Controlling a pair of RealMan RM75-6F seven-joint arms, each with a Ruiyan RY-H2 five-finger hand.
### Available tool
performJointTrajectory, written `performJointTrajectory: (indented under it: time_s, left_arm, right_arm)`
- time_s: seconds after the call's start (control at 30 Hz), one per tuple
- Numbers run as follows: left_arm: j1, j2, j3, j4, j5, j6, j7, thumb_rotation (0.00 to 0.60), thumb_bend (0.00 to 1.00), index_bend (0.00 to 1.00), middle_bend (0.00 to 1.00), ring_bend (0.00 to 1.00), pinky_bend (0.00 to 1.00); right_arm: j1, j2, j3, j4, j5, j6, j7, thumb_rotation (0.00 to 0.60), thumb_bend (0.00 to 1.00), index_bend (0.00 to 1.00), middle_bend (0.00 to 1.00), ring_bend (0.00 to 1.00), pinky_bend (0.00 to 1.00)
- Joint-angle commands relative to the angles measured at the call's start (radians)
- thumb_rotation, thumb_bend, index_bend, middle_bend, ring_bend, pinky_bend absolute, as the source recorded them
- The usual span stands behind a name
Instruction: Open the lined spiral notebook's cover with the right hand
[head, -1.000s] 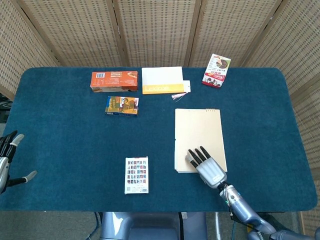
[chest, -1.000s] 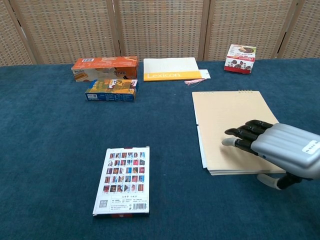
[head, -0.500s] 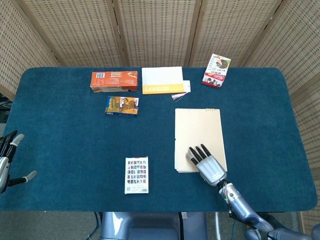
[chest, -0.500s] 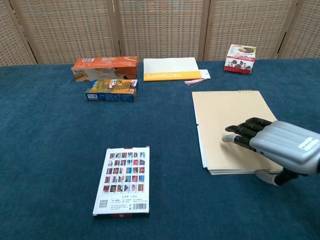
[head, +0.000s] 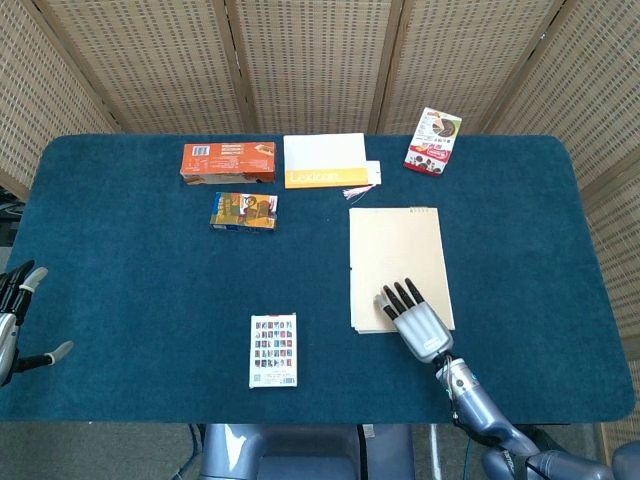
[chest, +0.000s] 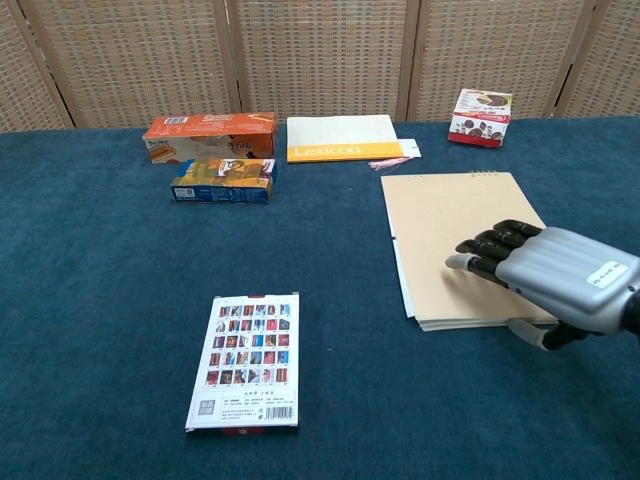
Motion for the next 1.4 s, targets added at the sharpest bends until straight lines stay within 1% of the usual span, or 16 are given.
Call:
performJointTrajectory:
  time_s: [0.03,0.2,0.43,0.57,0.7,0.8,0.87,0.9,1.0,1.1,1.23,1.3,1.33,1.4]
  left_arm:
    - [0.0,0.001,-0.001,-0.001,-0.001,0.0,0.0,0.6,0.0,0.0,0.0,0.0,0.0]
    - [-0.001,0.0,-0.002,0.0,-0.005,-0.002,0.0,0.6,0.0,0.0,0.0,0.0,0.0]
    - [-0.006,-0.002,-0.005,-0.004,-0.017,-0.013,0.012,0.6,0.0,0.0,0.0,0.0,0.0]
    - [-0.009,-0.003,-0.007,-0.006,-0.024,-0.019,0.015,0.6,0.0,0.0,0.0,0.0,0.0]
    - [-0.012,-0.001,-0.01,-0.007,-0.031,-0.025,0.014,0.6,0.0,0.0,0.0,0.0,0.0]
    - [-0.012,0.001,-0.011,-0.007,-0.034,-0.027,0.009,0.6,0.0,0.0,0.0,0.0,0.0]
    - [-0.013,0.003,-0.012,-0.008,-0.036,-0.028,0.006,0.6,0.0,0.0,0.0,0.0,0.0]
    - [-0.013,0.003,-0.013,-0.008,-0.037,-0.028,0.005,0.6,0.0,0.0,0.0,0.0,0.0]
    - [-0.016,0.005,-0.015,-0.008,-0.042,-0.035,0.001,0.6,0.0,0.0,0.0,0.0,0.0]
    - [-0.018,0.005,-0.015,-0.008,-0.045,-0.039,0.001,0.6,0.0,0.0,0.0,0.0,0.0]
    - [-0.018,0.007,-0.016,-0.008,-0.047,-0.04,-0.004,0.6,0.0,0.0,0.0,0.0,0.0]
    - [-0.019,0.007,-0.017,-0.008,-0.048,-0.04,-0.004,0.6,0.0,0.0,0.0,0.0,0.0]
    - [-0.019,0.007,-0.017,-0.008,-0.049,-0.041,-0.004,0.6,0.0,0.0,0.0,0.0,0.0]
    - [-0.02,0.007,-0.017,-0.008,-0.049,-0.042,-0.003,0.6,0.0,0.0,0.0,0.0,0.0]
  right_arm:
    - [0.007,-0.023,0.008,0.036,-0.021,0.032,-0.004,0.6,0.55,0.0,0.13,0.11,0.11]
    - [0.021,-0.044,0.027,0.072,-0.021,0.049,0.009,0.6,0.57,0.0,0.14,0.13,0.12]
    - [0.047,-0.077,0.068,0.123,-0.003,0.063,0.006,0.6,0.54,0.0,0.11,0.13,0.12]
    - [0.07,-0.094,0.089,0.147,0.044,0.016,-0.03,0.6,0.54,0.01,0.1,0.12,0.12]
    - [0.094,-0.115,0.115,0.18,0.097,-0.023,-0.075,0.6,0.54,0.07,0.13,0.12,0.12]
    - [0.112,-0.13,0.132,0.209,0.134,-0.045,-0.11,0.6,0.54,0.07,0.14,0.12,0.13]
    - [0.121,-0.137,0.14,0.223,0.151,-0.053,-0.128,0.6,0.55,0.1,0.17,0.14,0.15]
    - [0.125,-0.141,0.143,0.231,0.155,-0.054,-0.135,0.6,0.56,0.13,0.19,0.16,0.18]
    - [0.143,-0.168,0.16,0.282,0.162,-0.036,-0.133,0.6,0.59,0.19,0.23,0.21,0.24]
    - [0.155,-0.197,0.175,0.339,0.175,-0.03,-0.096,0.6,0.66,0.21,0.25,0.23,0.26]
    - [0.165,-0.231,0.187,0.404,0.163,0.01,-0.017,0.6,0.71,0.23,0.26,0.24,0.26]
    - [0.17,-0.25,0.185,0.449,0.149,0.028,0.024,0.6,0.73,0.32,0.32,0.29,0.3]
    - [0.174,-0.257,0.183,0.468,0.145,0.032,0.041,0.6,0.74,0.37,0.36,0.33,0.34]
    - [0.181,-0.27,0.179,0.503,0.136,0.035,0.071,0.6,0.76,0.45,0.44,0.38,0.4]
